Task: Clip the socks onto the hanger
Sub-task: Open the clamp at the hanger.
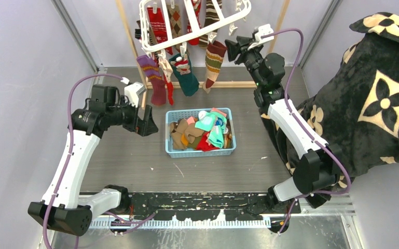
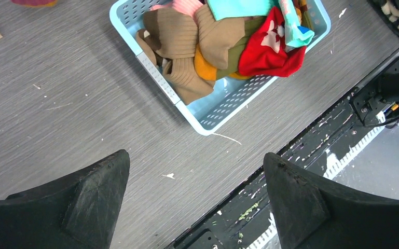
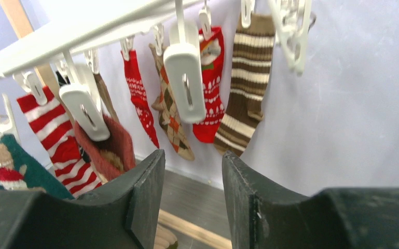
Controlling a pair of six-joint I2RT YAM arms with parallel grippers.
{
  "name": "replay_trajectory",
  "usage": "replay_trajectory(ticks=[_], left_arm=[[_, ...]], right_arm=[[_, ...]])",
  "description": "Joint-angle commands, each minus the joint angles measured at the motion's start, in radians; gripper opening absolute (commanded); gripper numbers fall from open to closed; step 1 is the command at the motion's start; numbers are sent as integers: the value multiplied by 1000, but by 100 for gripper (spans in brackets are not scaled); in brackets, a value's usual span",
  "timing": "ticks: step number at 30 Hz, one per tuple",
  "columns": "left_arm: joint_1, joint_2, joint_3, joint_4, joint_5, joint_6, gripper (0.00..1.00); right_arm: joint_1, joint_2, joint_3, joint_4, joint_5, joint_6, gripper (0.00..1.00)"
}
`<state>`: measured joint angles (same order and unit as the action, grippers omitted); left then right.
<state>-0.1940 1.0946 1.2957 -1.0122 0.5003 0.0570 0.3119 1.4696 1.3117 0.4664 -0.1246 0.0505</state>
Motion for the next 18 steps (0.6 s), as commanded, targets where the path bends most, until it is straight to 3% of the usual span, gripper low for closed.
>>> replay_trajectory(ticks=[1, 11, 14, 18], left_arm=[[5, -15, 36, 22, 34, -43, 99], [5, -18, 64, 48, 31, -105, 99], [5, -13, 76, 52, 27, -118, 99], [5, -9, 99, 56, 24, -143, 99]], right_arm=[[-14, 13, 87, 132, -39, -15, 53], [-19, 49, 96, 197, -93, 4, 50], [-20, 51, 97, 195, -112, -6, 43], [-20, 56, 101, 197, -120, -18, 23]])
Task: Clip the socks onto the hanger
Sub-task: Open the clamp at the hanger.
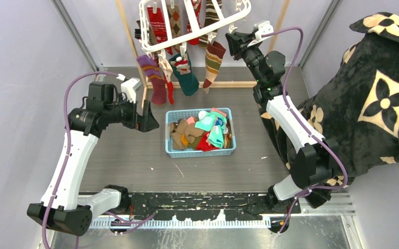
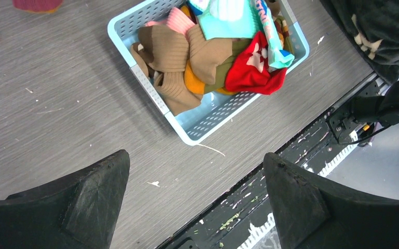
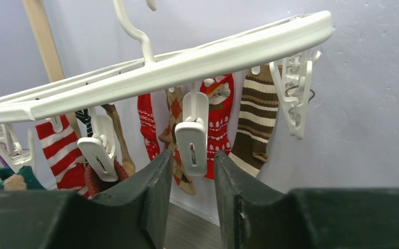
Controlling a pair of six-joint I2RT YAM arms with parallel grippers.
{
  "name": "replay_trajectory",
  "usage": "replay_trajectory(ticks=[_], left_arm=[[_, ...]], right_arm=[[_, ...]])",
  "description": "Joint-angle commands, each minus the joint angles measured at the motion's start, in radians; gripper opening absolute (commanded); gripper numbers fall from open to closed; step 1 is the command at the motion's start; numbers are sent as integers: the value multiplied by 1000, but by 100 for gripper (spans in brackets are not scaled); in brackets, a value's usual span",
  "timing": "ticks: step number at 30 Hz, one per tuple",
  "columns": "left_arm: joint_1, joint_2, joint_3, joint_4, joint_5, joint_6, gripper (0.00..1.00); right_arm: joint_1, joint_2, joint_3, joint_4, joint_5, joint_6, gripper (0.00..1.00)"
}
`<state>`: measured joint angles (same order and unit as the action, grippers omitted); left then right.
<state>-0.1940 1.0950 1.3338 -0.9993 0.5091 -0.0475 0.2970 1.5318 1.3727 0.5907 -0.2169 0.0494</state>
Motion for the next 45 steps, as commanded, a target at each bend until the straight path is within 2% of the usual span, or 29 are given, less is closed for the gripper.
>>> replay_trajectory(ticks=[1, 7, 11, 16, 22, 26, 33, 40, 45], left_arm=[[5, -13, 64, 46, 16, -46, 99], [5, -40, 58, 66, 12, -75, 99], [5, -70, 37, 122, 9, -111, 99], [5, -83, 55, 243, 73, -187, 99], [-7, -31, 129, 272, 142, -251, 95], [-93, 28, 218, 198, 111, -209, 92], [-148, 117, 372, 258, 123, -272, 92], [-196, 184, 467, 471, 194, -398, 96], [-237, 247, 534, 569, 149, -446, 98]], right_arm=[[-6, -7, 39, 78, -19, -16, 19], [-5, -27, -1, 122, -2, 8, 1], [-4, -49, -8, 106, -54, 63, 1], [17, -66, -3, 59, -113, 177, 1], [95, -124, -58, 12, -68, 157, 1], [149, -164, -88, -28, -26, 130, 1], [241, -211, -110, -72, 49, 90, 1], [328, -209, -62, -125, 98, 89, 1], [398, -191, -33, -166, 144, 75, 1]])
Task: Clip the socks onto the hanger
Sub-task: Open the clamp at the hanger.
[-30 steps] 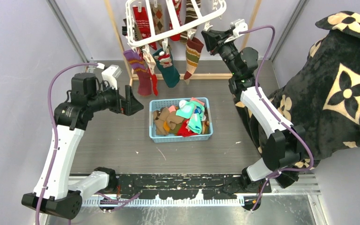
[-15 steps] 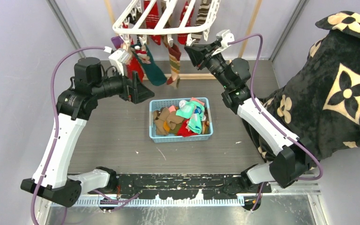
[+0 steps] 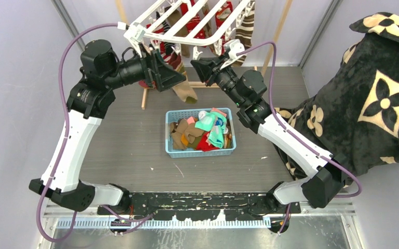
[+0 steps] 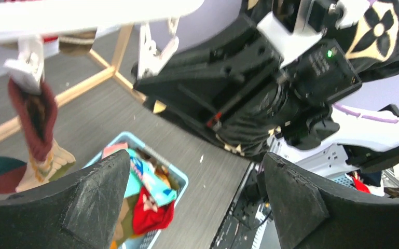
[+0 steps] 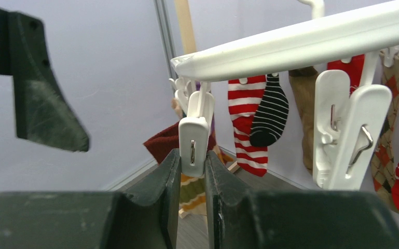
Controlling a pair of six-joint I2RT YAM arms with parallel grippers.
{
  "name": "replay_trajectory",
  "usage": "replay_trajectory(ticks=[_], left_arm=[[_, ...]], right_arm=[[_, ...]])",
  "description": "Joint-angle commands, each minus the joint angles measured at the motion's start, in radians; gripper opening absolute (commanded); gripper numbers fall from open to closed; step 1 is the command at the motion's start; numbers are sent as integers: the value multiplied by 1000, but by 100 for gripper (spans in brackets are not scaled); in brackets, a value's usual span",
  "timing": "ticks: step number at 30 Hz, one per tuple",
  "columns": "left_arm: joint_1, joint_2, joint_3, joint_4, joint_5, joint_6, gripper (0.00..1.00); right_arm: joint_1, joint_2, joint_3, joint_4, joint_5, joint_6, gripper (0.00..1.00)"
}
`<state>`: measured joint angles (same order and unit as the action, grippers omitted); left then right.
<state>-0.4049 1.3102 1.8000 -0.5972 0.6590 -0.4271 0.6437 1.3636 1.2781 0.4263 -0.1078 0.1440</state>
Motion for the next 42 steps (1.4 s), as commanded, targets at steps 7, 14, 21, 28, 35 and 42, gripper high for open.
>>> replay_trajectory(ticks=[7, 14, 21, 28, 35, 42], left_arm=[[-37, 93, 146, 239, -109, -29, 96], [-37, 137, 162, 270, -93, 4, 88], [-39, 146, 148, 281, -78, 25, 82], [-47, 139, 109, 292, -131, 73, 76], [-55, 131, 68, 297, -180, 137, 69], [-55, 152, 89, 310, -200, 125, 63]], right_arm=[[95, -7, 76, -4, 46, 18, 1], [129, 16, 117, -44, 40, 41, 1], [136, 38, 152, -98, 35, 59, 1], [137, 51, 181, -144, 23, 73, 1], [137, 50, 186, -170, 12, 74, 1], [137, 50, 188, -181, 3, 74, 1]])
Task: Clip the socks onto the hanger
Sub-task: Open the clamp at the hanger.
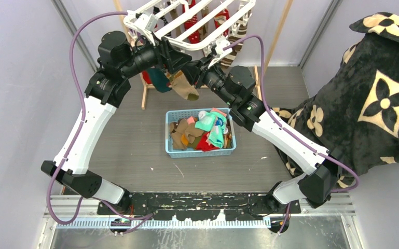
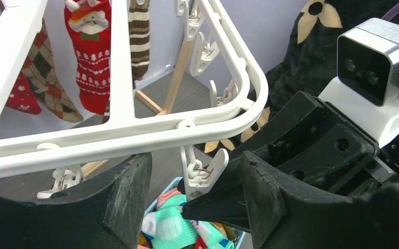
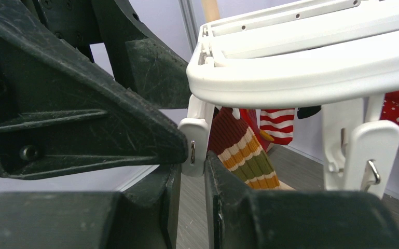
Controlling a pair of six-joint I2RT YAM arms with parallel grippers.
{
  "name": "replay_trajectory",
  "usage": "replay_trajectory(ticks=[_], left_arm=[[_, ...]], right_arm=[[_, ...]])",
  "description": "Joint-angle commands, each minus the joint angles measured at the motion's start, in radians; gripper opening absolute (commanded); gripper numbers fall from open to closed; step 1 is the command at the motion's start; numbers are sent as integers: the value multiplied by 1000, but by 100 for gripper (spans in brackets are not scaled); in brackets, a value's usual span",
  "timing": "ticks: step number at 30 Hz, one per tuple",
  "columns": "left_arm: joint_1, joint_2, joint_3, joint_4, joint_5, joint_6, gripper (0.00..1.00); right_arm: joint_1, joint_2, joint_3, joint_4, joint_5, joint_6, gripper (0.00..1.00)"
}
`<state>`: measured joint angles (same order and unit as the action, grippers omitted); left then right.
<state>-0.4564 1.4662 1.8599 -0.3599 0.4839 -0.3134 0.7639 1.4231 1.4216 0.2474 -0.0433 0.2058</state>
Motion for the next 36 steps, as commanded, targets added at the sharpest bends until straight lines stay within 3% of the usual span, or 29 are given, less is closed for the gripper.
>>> replay_trajectory(ticks=[1, 16, 23, 26, 29, 33, 36], left_arm=[[-4, -2, 29, 74, -25, 8, 63], [-10, 22, 40, 48, -23, -39, 47], [-10, -11, 18, 68, -91, -28, 25], [-10, -27, -2, 77, -128, -14, 16], [-10, -35, -9, 74, -144, -7, 12], [-10, -41, -8, 67, -160, -6, 10], [-10, -45, -7, 56, -174, 0, 9]], right_arm=[[17, -10, 44, -3, -62, 12, 1], [16, 4, 96, -70, -99, 21, 1], [16, -16, 75, -85, -77, 10, 5], [15, -50, 46, -97, -31, -7, 19], [11, -114, 5, -147, 77, -7, 51], [5, -210, -26, -350, 221, -46, 94], [1, -288, -116, -444, 278, -50, 100]])
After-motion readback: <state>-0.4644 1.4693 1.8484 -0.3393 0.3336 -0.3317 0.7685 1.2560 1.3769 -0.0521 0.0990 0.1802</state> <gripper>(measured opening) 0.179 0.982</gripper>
